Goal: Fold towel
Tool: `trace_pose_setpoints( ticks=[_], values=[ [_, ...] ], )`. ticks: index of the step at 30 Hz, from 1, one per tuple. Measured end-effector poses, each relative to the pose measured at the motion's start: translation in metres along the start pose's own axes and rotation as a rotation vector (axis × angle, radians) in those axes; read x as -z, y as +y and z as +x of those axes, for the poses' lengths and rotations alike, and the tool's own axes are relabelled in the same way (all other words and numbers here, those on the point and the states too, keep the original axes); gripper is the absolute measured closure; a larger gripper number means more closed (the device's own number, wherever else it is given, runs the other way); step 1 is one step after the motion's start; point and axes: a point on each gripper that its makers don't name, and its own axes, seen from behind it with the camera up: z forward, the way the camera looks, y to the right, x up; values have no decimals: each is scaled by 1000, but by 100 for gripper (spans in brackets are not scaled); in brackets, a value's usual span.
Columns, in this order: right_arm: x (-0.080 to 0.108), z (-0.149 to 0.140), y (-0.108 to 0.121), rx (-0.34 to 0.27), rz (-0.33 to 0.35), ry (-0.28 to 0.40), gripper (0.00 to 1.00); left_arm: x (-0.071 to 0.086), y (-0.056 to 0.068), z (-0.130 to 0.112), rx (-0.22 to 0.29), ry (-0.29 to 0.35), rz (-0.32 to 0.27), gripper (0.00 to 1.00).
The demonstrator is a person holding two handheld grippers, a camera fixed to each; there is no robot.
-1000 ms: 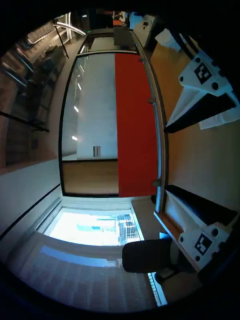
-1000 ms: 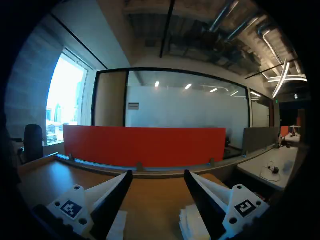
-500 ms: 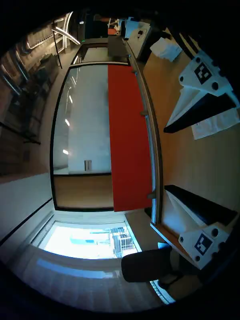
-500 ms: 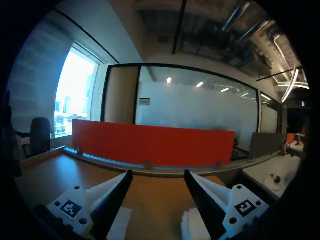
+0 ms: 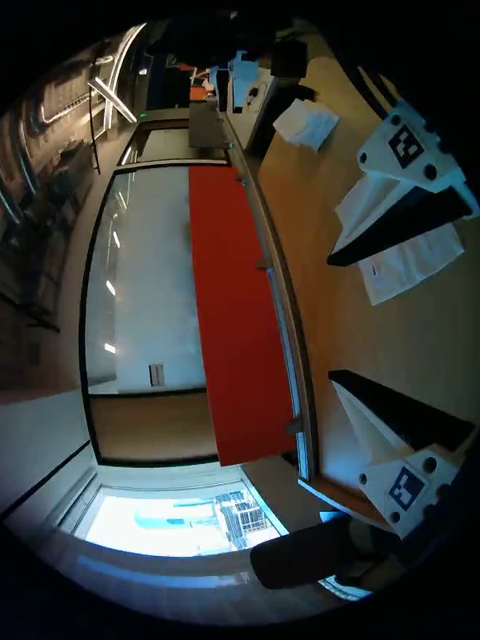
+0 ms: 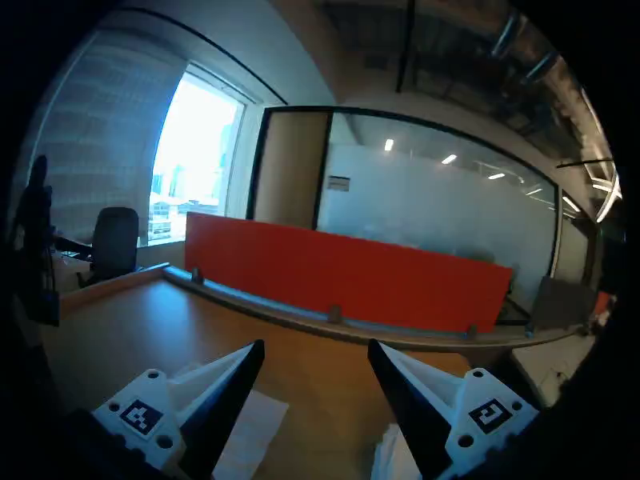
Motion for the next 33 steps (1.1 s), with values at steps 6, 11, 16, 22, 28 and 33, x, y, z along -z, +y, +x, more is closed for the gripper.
trace_pose_setpoints(
  ticks=[6,11,16,22,28,33],
  values=[
    [-3,-12,-11,35,60,-53,0,-3,8,-9,-31,-42,-47,4],
    [-2,-19,-24,55,115,-87,0,-3,18,-16,-32,-72,-98,4],
    [0,-27,-33,75,162,-124,0,-3,24,-23,-39,-100,-141,4],
    [3,-36,-40,90,200,-161,0,-2,30,-32,-55,-130,-174,4],
    [5,-52,-45,96,226,-202,0,-2,37,-44,-66,-153,-197,4],
    [7,-71,-50,100,246,-243,0,-3,41,-57,-72,-171,-207,4]
  ],
)
